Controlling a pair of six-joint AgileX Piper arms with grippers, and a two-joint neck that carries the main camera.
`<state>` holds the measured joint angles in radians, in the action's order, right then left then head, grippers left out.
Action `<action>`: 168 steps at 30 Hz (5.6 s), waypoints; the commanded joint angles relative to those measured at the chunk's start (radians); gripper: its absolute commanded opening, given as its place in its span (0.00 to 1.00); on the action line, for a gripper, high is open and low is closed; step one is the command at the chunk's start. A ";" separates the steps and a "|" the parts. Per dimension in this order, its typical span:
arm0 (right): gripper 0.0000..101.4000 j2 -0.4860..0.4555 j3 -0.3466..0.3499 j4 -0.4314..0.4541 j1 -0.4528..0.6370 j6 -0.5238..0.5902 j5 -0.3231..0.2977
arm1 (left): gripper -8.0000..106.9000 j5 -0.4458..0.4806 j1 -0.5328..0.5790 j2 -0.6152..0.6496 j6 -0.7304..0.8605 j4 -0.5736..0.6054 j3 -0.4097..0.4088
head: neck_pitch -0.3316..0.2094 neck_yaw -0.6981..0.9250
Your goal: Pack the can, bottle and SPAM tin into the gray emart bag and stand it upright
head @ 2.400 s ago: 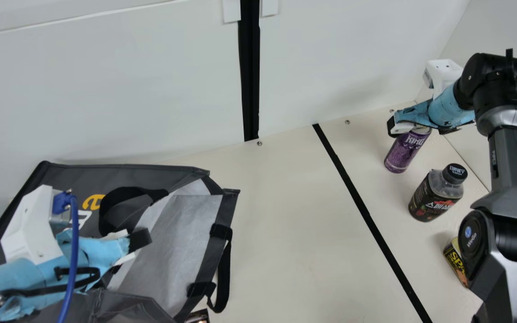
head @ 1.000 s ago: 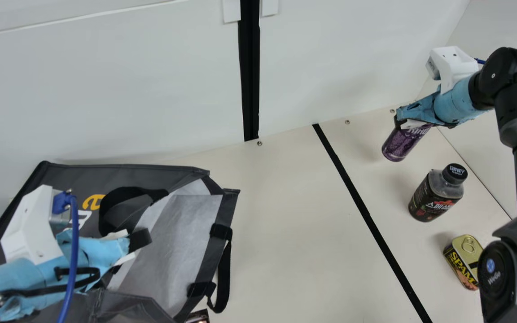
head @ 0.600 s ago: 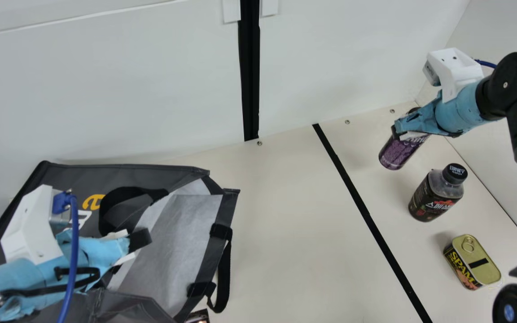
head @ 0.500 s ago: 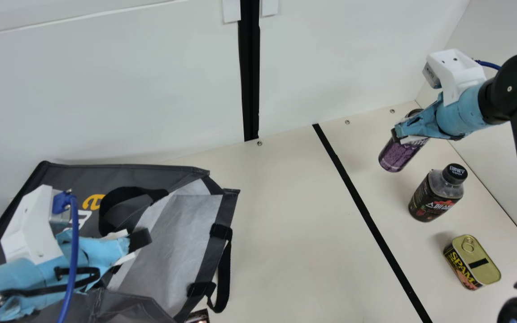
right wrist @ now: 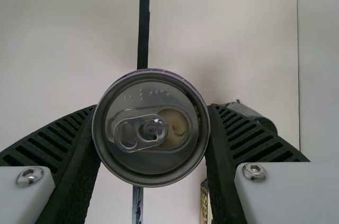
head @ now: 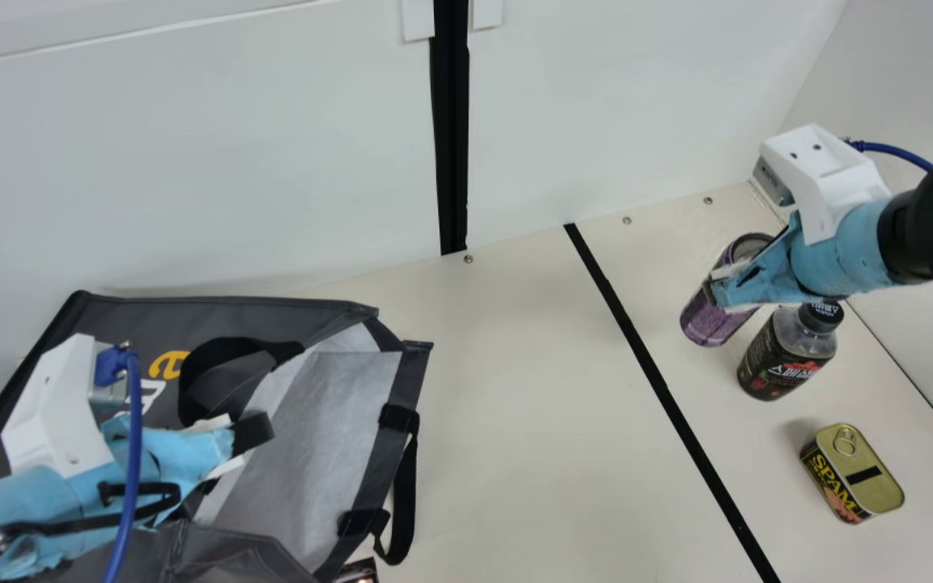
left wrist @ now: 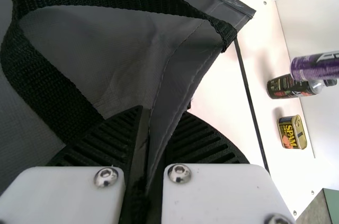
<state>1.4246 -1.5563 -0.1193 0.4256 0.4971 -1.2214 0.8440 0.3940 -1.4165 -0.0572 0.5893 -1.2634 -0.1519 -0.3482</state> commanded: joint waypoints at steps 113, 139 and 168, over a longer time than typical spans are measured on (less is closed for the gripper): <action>0.00 -0.363 0.446 -0.738 -0.471 0.422 0.131 | 0.00 0.000 0.000 0.000 0.000 0.000 0.000 | -0.023 -0.001; 0.00 -0.135 0.535 -0.853 -0.826 0.493 0.591 | 0.00 0.000 0.000 0.000 0.000 0.000 0.000 | -0.023 -0.001; 0.30 0.140 0.479 -1.020 -0.991 0.644 0.797 | 0.00 0.000 0.000 0.000 0.000 0.000 0.000 | -0.023 -0.001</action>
<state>1.5629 -1.0770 -1.1395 -0.5651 1.1404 -0.4259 0.8440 0.3940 -1.4165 -0.0572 0.5893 -1.2634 -0.1519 -0.3482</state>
